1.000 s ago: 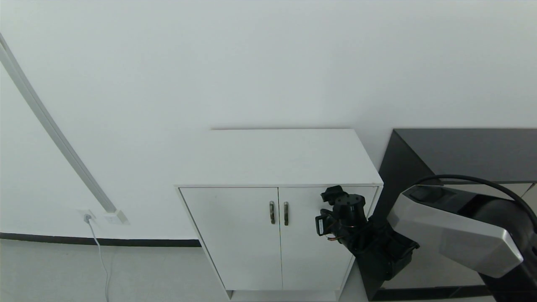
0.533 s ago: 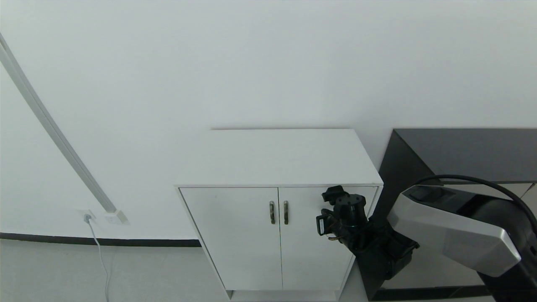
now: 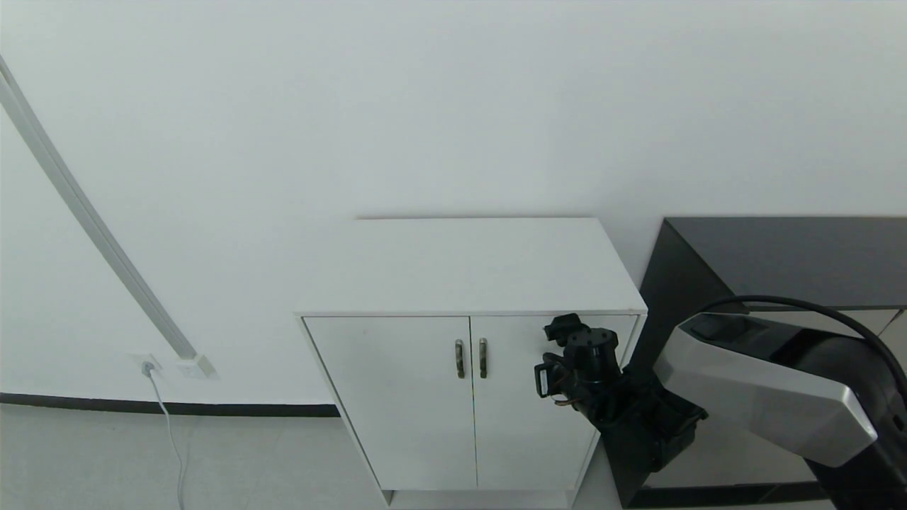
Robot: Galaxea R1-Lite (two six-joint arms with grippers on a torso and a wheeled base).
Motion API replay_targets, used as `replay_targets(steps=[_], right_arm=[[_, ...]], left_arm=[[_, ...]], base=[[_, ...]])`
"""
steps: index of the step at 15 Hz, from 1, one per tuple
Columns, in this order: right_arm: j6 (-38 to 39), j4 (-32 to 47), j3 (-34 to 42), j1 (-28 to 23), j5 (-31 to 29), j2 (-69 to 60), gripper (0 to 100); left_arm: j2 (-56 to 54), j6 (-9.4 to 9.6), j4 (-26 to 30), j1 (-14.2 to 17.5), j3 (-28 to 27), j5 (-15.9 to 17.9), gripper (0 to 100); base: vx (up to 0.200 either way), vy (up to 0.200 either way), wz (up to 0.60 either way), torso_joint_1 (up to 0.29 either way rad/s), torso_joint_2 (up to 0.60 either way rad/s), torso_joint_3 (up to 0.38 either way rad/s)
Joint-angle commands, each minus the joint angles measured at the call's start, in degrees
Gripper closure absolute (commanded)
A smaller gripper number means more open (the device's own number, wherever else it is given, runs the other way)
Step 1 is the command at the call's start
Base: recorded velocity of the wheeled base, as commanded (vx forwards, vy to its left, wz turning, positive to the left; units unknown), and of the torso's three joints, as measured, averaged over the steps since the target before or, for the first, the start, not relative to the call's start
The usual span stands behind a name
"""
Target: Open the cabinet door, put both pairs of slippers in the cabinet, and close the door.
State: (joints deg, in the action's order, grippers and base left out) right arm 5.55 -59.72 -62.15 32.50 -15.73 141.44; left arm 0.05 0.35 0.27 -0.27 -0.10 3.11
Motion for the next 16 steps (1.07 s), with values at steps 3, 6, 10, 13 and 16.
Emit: replay_targets(steps=[3,6,10,13,16], right_arm=[[-0.01,-0.22,2.73,0.11,-1.68,-2.66,100],[0.08,-1.98,7.13,0.11,-1.94,-6.17,100],[0.08,-6.11,16.80,-1.30,-1.94,-14.17,100],[0.08,-8.57,25.41,-1.91,-2.03,-19.71,100],[-0.10,-15.34,37.89,-3.14,-2.91,-26.56,100]], left_arm=[[0.04,0.00,0.00,0.00,0.01,-0.03,100],[0.04,0.00,0.00,0.00,0.01,-0.03,100],[0.04,0.00,0.00,0.00,0.01,-0.03,100],[0.04,0.00,0.00,0.00,0.01,-0.03,100],[0.04,0.00,0.00,0.00,0.01,-0.03,100]], base=[[0.000,0.000,0.00,0.000,0.00,0.000],[0.000,0.000,0.00,0.000,0.00,0.000],[0.000,0.000,0.00,0.000,0.00,0.000],[0.000,0.000,0.00,0.000,0.00,0.000],[0.000,0.000,0.00,0.000,0.00,0.000]])
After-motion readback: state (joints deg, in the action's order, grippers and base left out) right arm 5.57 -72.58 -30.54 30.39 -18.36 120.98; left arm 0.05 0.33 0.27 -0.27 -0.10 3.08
